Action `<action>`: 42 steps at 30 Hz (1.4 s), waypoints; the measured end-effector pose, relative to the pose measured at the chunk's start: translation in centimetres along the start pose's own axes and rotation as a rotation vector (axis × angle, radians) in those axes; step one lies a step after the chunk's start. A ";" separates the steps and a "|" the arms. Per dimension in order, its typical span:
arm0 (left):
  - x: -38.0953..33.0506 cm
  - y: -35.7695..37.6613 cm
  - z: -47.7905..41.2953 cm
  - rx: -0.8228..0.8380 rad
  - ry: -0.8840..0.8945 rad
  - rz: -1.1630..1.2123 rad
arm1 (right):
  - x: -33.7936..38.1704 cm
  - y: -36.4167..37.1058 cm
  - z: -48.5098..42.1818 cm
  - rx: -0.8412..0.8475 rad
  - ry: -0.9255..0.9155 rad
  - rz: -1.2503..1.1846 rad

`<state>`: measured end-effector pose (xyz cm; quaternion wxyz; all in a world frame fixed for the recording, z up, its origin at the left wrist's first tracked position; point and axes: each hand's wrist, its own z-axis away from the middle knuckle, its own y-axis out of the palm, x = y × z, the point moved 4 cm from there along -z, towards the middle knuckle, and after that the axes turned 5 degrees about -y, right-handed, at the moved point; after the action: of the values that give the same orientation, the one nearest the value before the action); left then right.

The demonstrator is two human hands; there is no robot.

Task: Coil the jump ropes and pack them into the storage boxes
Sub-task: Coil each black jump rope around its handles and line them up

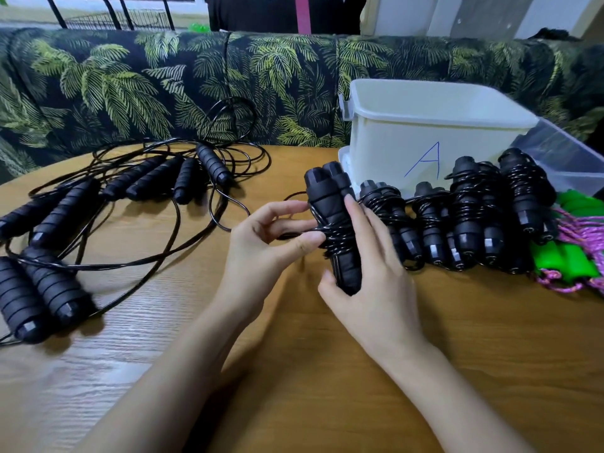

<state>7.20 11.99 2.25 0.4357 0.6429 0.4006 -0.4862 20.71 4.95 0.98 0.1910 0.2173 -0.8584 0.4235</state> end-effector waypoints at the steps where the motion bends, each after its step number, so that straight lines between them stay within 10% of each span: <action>1: -0.1 0.0 0.1 -0.004 0.009 -0.016 | 0.0 0.0 0.0 0.015 0.014 0.033; 27: 1.3 -0.4 -0.7 0.215 -0.111 -0.007 | 0.7 -0.1 -0.2 0.010 -0.018 -0.684; 42: 2.4 -1.2 -0.6 -0.068 -0.158 -0.034 | 0.4 0.6 -0.2 -0.019 -0.188 -0.315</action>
<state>6.71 13.11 -0.22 0.4791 0.5806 0.3922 -0.5287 20.12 5.39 0.91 0.1758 0.3861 -0.8318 0.3580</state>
